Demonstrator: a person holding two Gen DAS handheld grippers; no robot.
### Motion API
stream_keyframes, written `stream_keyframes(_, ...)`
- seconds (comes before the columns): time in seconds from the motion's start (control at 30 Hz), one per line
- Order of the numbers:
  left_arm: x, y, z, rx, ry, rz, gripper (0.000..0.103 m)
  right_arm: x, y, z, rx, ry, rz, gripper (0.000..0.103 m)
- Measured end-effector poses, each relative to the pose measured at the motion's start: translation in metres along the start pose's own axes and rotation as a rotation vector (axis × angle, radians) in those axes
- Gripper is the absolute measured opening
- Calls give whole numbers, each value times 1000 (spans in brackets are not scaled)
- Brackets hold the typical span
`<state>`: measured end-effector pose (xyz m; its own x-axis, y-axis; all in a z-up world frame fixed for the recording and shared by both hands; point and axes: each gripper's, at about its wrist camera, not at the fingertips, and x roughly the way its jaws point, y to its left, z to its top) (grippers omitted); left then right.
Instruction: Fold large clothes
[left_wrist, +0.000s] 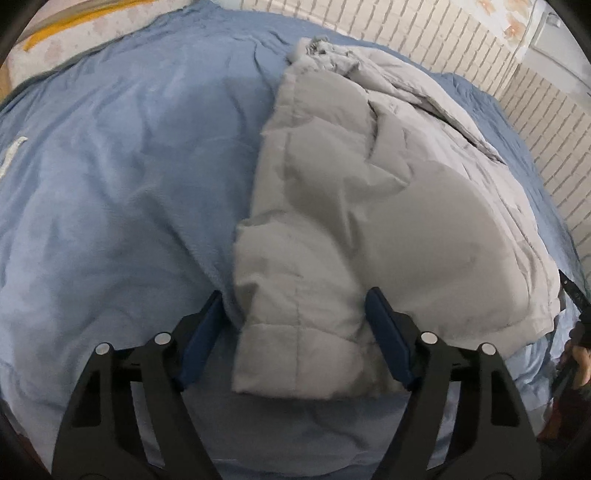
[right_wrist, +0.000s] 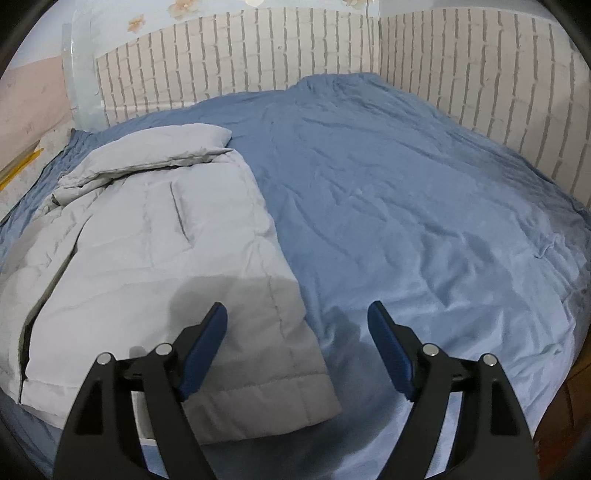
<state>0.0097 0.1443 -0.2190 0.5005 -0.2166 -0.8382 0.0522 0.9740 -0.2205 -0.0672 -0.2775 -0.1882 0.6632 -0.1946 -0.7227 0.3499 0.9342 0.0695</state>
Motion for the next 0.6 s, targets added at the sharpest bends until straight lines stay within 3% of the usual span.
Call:
stream_keyframes(0.1, -4, -11, -3, 25, 3, -13, 76, 0, 1, 0, 0, 1, 3, 79)
stream_keyframes(0.2, -8, -15, -7, 47, -1, -16, 69, -1, 0, -1, 1, 2, 10, 81)
stream_keyframes(0.27, -9, -16, -8, 49, 4, -28, 53, 2, -1, -1, 0, 14, 19, 81)
stream_keyframes(0.33, -11, -21, -8, 68, 7, -23, 43, 3, -3, -1, 1, 27, 31, 81)
stream_keyframes(0.6, -5, -30, -7, 116, 11, 14, 44, 3, -12, -3, 23, 68, 109, 81)
